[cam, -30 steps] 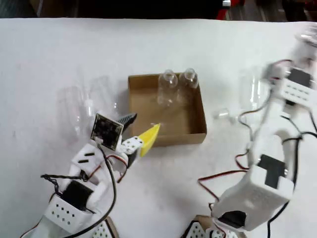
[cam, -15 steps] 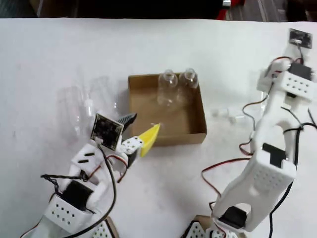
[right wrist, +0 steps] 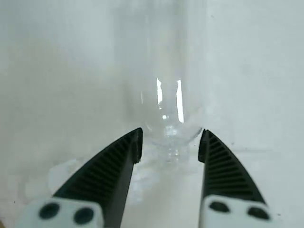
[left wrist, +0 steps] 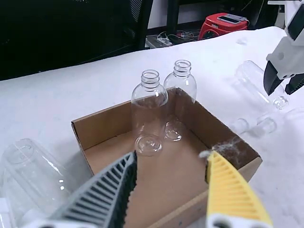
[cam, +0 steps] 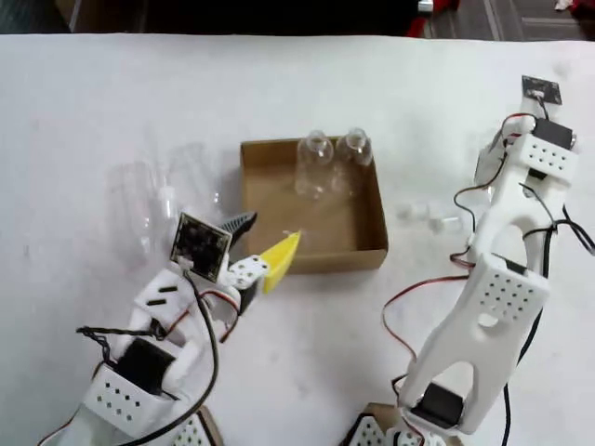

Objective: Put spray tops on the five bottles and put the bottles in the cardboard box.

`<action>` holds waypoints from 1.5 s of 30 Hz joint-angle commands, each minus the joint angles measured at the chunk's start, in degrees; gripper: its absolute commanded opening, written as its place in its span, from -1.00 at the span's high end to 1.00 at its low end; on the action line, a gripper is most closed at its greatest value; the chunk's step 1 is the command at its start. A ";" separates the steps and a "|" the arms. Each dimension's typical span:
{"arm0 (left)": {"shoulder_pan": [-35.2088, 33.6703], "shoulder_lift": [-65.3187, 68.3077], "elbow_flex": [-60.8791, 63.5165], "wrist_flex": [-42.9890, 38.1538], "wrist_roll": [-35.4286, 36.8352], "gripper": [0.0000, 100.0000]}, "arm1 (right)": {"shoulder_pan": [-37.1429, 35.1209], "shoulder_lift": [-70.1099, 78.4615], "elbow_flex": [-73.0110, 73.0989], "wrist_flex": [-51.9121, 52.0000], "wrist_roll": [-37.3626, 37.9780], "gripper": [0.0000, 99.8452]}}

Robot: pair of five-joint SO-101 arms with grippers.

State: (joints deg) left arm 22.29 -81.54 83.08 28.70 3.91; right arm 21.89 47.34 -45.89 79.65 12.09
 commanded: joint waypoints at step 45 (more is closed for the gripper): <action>-0.57 -0.75 -0.35 -1.58 -0.44 0.56 | -0.22 5.76 -15.65 6.81 0.88 0.97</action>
State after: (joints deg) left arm 22.29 -81.54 83.08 28.70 3.91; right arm 21.89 58.15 -58.20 83.08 12.44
